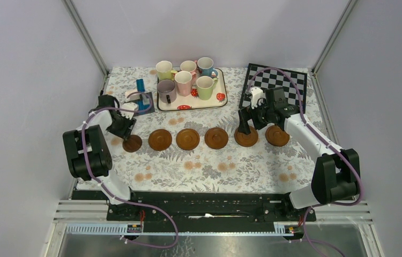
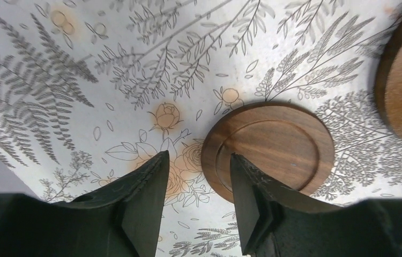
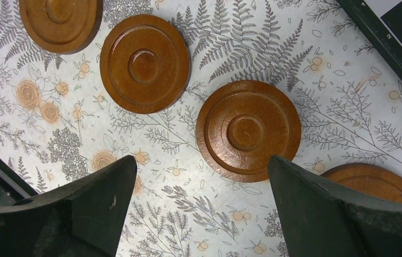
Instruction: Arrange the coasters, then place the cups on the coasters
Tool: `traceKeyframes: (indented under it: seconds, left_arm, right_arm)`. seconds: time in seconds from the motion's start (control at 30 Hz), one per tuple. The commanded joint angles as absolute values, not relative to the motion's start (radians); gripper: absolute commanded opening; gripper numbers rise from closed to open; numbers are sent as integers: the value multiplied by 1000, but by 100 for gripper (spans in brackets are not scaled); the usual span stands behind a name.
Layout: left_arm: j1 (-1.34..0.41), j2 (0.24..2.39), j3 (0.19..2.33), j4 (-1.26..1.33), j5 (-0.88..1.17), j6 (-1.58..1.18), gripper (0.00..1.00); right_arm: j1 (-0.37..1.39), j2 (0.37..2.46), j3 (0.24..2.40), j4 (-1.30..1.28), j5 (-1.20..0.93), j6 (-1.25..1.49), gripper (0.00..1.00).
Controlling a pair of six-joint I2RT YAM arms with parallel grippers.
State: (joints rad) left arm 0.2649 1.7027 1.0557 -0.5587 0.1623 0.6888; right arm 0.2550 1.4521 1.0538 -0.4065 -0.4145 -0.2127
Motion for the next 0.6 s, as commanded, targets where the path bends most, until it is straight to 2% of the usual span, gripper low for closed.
traceKeyframes:
  seconds: [0.0, 0.1, 0.2, 0.43, 0.57]
  left_arm:
    - [267, 1625, 1180, -622, 250, 658, 53]
    - [268, 1566, 1247, -677, 303, 627, 59]
    - [267, 1501, 1283, -719, 377, 584, 70]
    - [264, 1330, 1205, -724, 554, 501, 96]
    - [243, 1267, 1148, -728, 612, 505, 99]
  right_arm:
    - [250, 1455, 1123, -416, -458, -221, 100]
    - [250, 1462, 1166, -425, -471, -224, 100]
    - [250, 1482, 1209, -425, -489, -224, 100]
    - [258, 1625, 1392, -425, -518, -242, 100]
    - [265, 1755, 1564, -466, -584, -360, 100]
